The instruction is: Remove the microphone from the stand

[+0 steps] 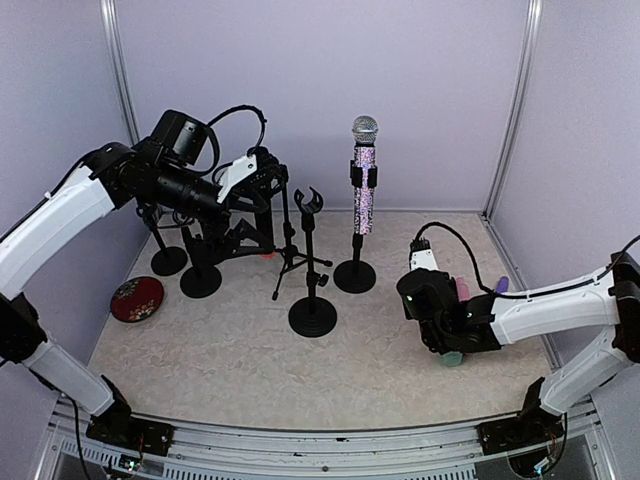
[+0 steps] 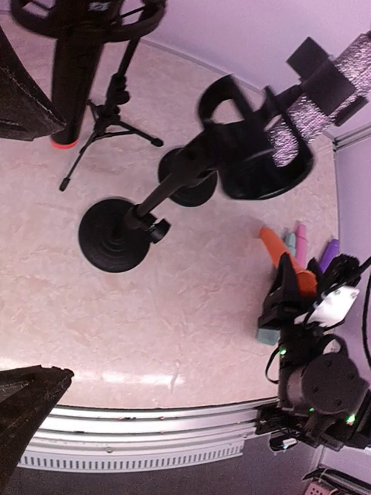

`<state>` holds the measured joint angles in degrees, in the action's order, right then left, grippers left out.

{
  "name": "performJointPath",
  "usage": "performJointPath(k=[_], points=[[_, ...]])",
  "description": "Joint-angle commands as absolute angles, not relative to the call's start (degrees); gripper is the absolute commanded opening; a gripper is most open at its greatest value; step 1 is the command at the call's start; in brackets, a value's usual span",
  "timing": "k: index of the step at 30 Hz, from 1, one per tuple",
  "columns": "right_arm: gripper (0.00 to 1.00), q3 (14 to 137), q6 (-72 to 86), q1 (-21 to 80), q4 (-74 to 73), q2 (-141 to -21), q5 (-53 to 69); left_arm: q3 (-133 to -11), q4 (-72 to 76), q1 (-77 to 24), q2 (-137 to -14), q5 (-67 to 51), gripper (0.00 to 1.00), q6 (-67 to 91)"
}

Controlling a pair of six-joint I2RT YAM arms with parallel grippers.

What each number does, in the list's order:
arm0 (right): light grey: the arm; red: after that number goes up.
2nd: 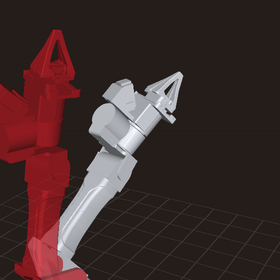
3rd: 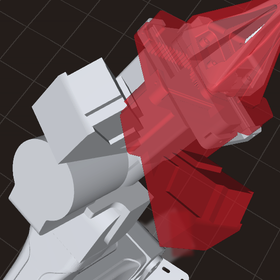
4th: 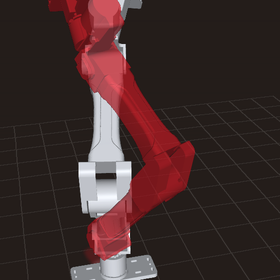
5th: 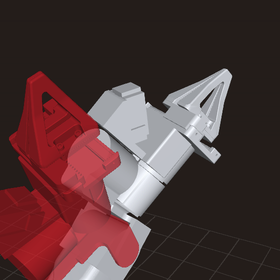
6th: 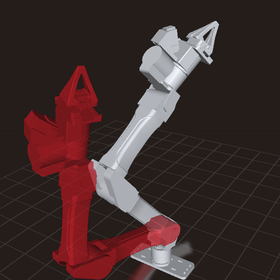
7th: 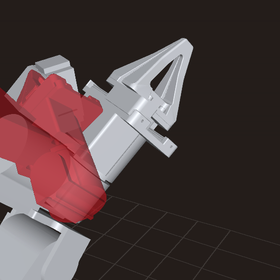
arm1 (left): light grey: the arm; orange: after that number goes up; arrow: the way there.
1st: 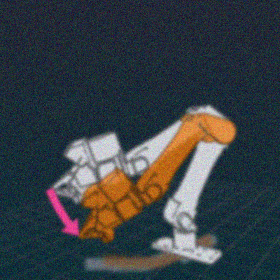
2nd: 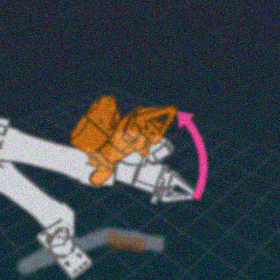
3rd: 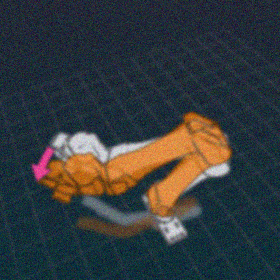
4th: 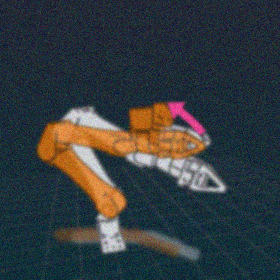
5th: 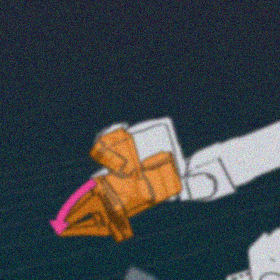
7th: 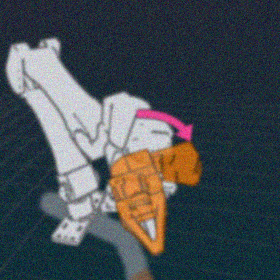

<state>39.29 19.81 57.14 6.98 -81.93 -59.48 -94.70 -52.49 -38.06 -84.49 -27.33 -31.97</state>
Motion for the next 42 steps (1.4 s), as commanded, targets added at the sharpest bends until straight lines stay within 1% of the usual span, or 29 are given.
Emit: performJointPath(k=[1, 3, 8, 10, 12, 15, 22, 24, 27, 28, 29, 32, 34, 38, 42], points=[[0.03, 40.91, 28.40, 56.11, 0.46, -89.68, -54.06, -87.56, -56.06, -34.89, -79.02, -24.73, 0.99, -34.25], [0.09, 41.97, 31.99, 56.09, -3.39, -91.62, -53.65, -84.31, -54.74, -31.73, -76.69, -25.30, 0.99, -34.19], [0.37, 43.25, 41.22, 56.09, -12.66, -93.92, -52.00, -79.12, -52.01, -21.58, -72.91, -28.91, 0.99, -34.60], [0.44, 43.41, 44.92, 56.15, -16.14, -94.32, -51.09, -78.18, -51.52, -18.22, -72.00, -30.60, 0.99, -34.67], [0.48, 43.14, 47.86, 56.13, -18.31, -94.55, -49.84, -77.34, -51.11, -15.89, -71.19, -31.92, 0.99, -34.63], [0.50, 42.32, 49.87, 56.08, -19.75, -94.80, -48.24, -75.82, -49.85, -14.09, -69.80, -33.05, 0.99, -34.48], [0.52, 42.28, 51.64, 56.13, -21.51, -93.55, -47.33, -74.48, -48.10, -11.25, -68.64, -34.17, 0.99, -33.84], [0.58, 43.03, 50.73, 56.08, -21.58, -92.74, -47.29, -74.38, -48.14, -10.88, -68.74, -34.44, 0.99, -33.66], [0.75, 44.67, 49.75, 55.83, -22.29, -91.85, -46.82, -74.31, -48.37, -10.73, -68.73, -34.61, 0.99, -33.66], [0.80, 45.04, 49.27, 55.61, -22.39, -91.54, -46.50, -74.28, -48.41, -10.72, -68.73, -34.63, 0.99, -33.66], [0.83, 45.41, 48.89, 55.37, -22.51, -91.19, -46.11, -74.30, -48.46, -10.63, -68.69, -34.58, 0.99, -33.66], [0.86, 46.35, 46.87, 54.76, -22.27, -89.24, -45.12, -74.29, -48.47, -10.25, -68.38, -34.58, 0.99, -33.66], [0.87, 46.73, 45.35, 54.39, -21.27, -87.27, -44.07, -74.31, -48.59, -9.99, -68.31, -34.71, 0.99, -33.66], [0.81, 47.36, 42.13, 53.43, -16.96, -82.81, -40.12, -74.34, -48.69, -9.48, -68.19, -34.88, 0.99, -33.51], [0.75, 46.42, 36.23, 53.35, -7.00, -77.09, -29.90, -74.13, -48.65, -9.04, -68.13, -35.12, 0.99, -33.23]])
